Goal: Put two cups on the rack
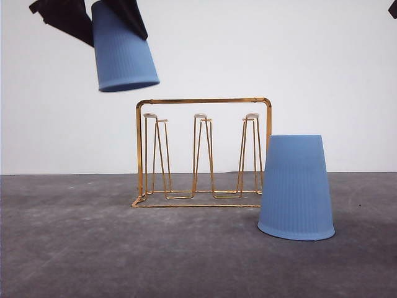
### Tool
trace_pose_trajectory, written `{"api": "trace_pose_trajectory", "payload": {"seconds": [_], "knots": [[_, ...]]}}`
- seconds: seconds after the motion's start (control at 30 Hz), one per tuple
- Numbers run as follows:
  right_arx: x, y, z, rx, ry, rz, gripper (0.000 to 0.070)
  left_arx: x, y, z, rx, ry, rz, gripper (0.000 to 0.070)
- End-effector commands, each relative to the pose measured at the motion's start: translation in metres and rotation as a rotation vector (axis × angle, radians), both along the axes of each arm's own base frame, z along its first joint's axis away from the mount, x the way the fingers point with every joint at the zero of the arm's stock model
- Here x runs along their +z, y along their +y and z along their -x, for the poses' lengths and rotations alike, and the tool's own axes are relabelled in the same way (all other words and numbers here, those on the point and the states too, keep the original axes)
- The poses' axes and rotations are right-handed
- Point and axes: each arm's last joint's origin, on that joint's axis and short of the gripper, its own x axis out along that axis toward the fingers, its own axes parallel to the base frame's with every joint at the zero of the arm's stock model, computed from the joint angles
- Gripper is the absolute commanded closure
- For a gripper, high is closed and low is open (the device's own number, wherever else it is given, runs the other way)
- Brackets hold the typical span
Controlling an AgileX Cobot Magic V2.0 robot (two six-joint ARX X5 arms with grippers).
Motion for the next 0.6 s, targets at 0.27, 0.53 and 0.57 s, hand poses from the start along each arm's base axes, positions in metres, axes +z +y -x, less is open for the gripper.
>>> {"api": "trace_pose_trajectory", "payload": {"seconds": [0.27,0.53,0.57], "knots": [[0.003,0.001,0.000,0.003,-0.016,-0.003,0.0148,-0.014,-0.017,-0.030,0.019,-0.037,0.027,0.0401],[0.003,0.001,-0.001,0.001,-0.017,-0.003,0.0149,-0.060,-0.034,-0.063,0.018,0.060,-0.026,0.0399],[0.003,0.001,-0.001,0.001,-0.018,-0.002,0.0149,-0.067,-0.036,-0.066,0.017,0.074,-0.034,0.0398]]}}
